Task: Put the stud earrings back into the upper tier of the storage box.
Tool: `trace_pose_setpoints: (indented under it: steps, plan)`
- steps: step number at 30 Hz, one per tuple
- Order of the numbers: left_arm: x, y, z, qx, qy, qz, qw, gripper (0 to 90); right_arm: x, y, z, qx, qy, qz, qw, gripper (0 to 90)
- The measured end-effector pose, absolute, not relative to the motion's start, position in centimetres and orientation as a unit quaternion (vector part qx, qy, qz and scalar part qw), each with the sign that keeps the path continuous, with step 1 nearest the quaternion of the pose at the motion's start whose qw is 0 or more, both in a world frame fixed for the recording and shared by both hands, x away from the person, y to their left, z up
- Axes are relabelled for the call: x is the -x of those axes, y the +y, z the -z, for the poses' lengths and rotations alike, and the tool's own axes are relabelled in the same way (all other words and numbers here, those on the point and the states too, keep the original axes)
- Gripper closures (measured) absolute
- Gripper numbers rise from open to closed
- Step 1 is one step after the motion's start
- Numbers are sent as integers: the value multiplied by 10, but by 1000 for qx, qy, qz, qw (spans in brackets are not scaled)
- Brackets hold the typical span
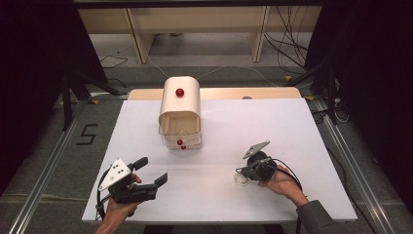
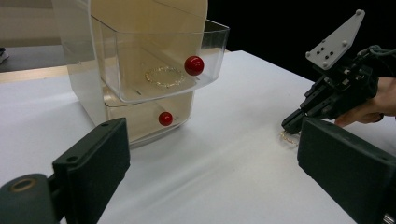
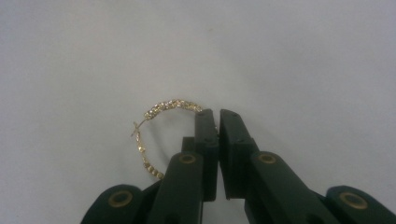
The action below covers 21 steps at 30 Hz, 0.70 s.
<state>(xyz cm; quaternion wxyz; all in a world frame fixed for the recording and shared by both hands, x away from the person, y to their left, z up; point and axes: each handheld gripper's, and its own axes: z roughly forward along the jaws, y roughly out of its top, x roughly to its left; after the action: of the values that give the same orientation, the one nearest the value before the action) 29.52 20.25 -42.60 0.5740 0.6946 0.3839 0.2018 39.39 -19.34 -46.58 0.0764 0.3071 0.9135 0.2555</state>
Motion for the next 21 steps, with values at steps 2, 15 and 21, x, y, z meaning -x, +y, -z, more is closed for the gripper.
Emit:
trace_pose_setpoints:
  steps: [2, 15, 21]
  plan:
    - [-295, 202, 426, -694, 384, -202, 574, 89, -393, -194, 462, -306, 912, -260, 81, 868]
    - [-295, 203, 426, -693, 384, -204, 576, 89, -387, -185, 433, -298, 893, -322, 104, 868]
    - [-295, 203, 426, -692, 383, -205, 576, 89, -389, -177, 415, -287, 886, -347, 110, 868]
